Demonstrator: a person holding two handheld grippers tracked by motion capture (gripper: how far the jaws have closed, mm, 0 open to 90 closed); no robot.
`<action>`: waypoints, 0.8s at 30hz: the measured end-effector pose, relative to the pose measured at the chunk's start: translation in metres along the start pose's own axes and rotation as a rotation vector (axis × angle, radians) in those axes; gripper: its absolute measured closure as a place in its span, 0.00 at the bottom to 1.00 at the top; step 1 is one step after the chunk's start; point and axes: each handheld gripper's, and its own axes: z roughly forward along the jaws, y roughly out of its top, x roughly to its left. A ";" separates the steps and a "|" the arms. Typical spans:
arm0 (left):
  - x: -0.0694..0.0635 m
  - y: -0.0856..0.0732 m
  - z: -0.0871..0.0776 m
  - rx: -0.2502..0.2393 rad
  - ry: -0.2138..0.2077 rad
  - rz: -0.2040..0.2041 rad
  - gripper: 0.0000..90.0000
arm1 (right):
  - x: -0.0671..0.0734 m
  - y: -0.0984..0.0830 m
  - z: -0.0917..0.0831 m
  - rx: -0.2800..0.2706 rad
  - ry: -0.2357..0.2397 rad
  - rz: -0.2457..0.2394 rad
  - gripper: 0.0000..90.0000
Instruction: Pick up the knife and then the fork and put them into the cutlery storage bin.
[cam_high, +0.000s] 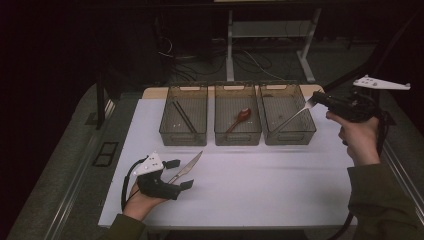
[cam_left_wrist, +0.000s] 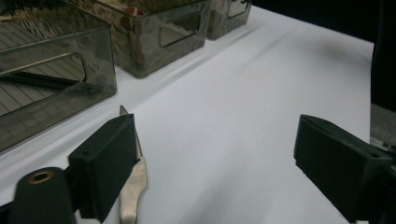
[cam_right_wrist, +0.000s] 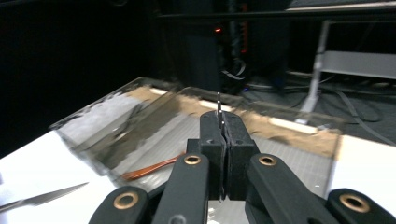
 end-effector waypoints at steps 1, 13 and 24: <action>0.000 -0.001 0.000 0.006 0.003 0.002 0.10 | -0.004 0.002 0.001 0.005 -0.017 -0.007 0.97; 0.004 -0.002 0.000 0.010 0.034 -0.012 0.00 | -0.031 0.006 0.043 0.108 -0.111 -0.008 0.97; 0.003 -0.002 0.001 0.013 0.015 -0.019 0.00 | -0.041 -0.013 0.081 0.228 -0.094 0.026 0.97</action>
